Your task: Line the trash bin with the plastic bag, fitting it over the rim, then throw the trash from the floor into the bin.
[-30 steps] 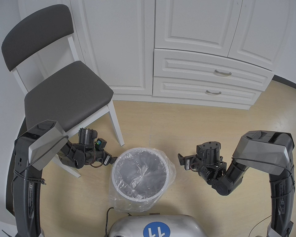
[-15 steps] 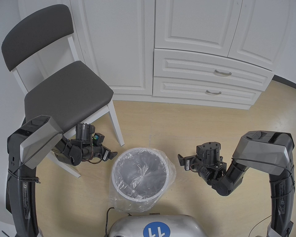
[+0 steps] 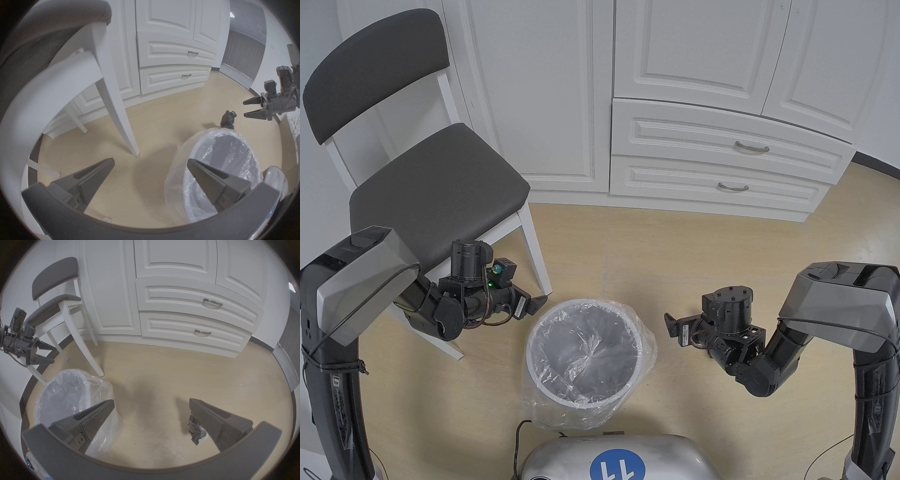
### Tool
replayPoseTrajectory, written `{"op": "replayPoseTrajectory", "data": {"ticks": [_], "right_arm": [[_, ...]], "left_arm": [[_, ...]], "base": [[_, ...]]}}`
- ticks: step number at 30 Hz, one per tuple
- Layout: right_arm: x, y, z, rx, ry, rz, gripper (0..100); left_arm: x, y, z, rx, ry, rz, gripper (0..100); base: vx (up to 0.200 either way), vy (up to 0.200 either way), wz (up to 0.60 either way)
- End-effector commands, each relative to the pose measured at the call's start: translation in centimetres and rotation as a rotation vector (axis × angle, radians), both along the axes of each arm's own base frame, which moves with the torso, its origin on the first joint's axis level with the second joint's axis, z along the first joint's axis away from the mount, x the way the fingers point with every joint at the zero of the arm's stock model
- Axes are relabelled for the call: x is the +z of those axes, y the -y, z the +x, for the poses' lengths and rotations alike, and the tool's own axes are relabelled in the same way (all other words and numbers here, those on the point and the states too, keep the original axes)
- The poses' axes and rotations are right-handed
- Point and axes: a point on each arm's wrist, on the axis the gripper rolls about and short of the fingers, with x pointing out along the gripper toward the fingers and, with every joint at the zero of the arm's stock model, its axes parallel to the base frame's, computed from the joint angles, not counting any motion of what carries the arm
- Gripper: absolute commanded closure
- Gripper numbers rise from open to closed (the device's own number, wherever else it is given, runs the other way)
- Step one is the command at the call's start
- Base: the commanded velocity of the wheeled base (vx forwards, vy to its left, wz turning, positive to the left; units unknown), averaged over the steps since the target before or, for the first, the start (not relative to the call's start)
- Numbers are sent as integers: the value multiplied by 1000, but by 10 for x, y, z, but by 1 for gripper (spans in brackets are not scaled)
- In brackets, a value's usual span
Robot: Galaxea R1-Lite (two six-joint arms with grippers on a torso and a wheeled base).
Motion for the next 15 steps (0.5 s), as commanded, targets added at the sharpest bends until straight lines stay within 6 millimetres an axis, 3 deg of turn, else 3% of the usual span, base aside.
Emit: {"op": "replayPoseTrajectory", "data": {"ticks": [1,5,11,15], "right_arm": [[9,4,-5,3,8,-12,0],[14,6,-11,7,12,-20,0],[16,27,-35,47,-40,-195,0],[21,40,-32,29,-30,-238,0]], "left_arm": [[15,5,-14,-21,23,-4,0],[24,13,-31,-75,15,-17,0],[38,27,-62,-194,33,-52,0],[42,39,-69,-228,99,-77,0]], "base": [[0,0,0],[0,0,0],[0,0,0],[0,0,0]]}}
